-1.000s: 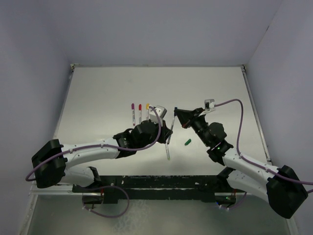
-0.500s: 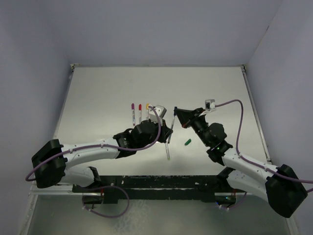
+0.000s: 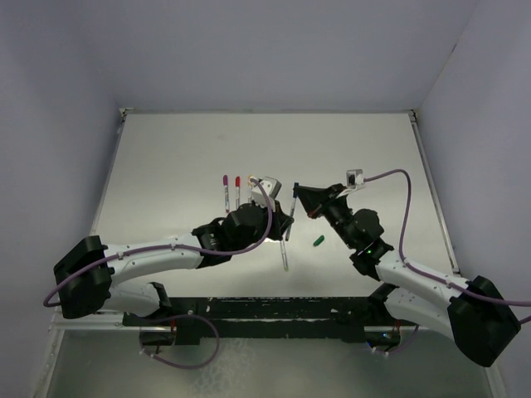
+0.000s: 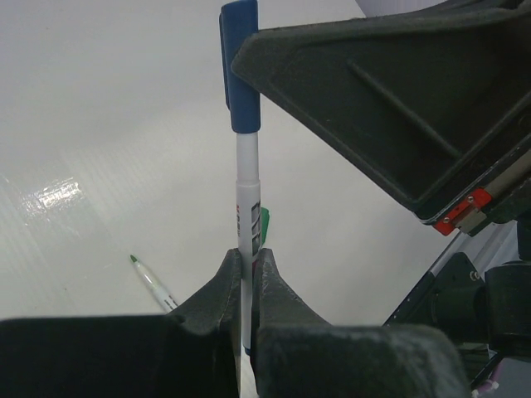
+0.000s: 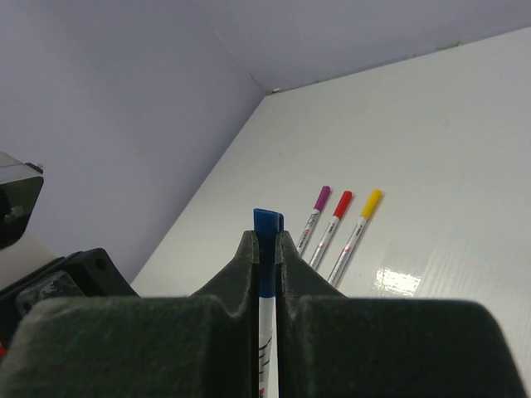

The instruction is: Insert the pens into the pen caps

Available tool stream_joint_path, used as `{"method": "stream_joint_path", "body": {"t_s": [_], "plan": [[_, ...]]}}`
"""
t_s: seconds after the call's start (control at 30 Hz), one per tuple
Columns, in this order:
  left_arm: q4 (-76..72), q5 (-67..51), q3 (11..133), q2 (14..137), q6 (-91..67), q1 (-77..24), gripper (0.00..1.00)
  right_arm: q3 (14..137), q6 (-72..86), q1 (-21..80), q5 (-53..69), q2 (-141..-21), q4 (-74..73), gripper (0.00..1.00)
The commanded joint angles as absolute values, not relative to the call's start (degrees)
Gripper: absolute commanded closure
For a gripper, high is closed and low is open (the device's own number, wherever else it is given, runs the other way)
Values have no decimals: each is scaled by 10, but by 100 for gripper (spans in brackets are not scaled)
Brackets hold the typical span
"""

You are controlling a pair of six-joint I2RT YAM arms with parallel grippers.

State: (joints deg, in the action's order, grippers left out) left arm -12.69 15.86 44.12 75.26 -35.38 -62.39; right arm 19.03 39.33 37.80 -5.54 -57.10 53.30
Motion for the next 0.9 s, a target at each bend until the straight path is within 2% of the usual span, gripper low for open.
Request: {"method": "stream_joint_path", "body": {"t_s": [0.0,0.4,0.87], "plan": [[-179,181,435,749,-363,-625,100,184,409,376,-26,-573,567,100],[-272,225,407,747,-368,-612,100,173,422,376,45,-590,553,100],[-356,167,407,746,-349,-540,100,219,387,378,97,-629,414,100]]}}
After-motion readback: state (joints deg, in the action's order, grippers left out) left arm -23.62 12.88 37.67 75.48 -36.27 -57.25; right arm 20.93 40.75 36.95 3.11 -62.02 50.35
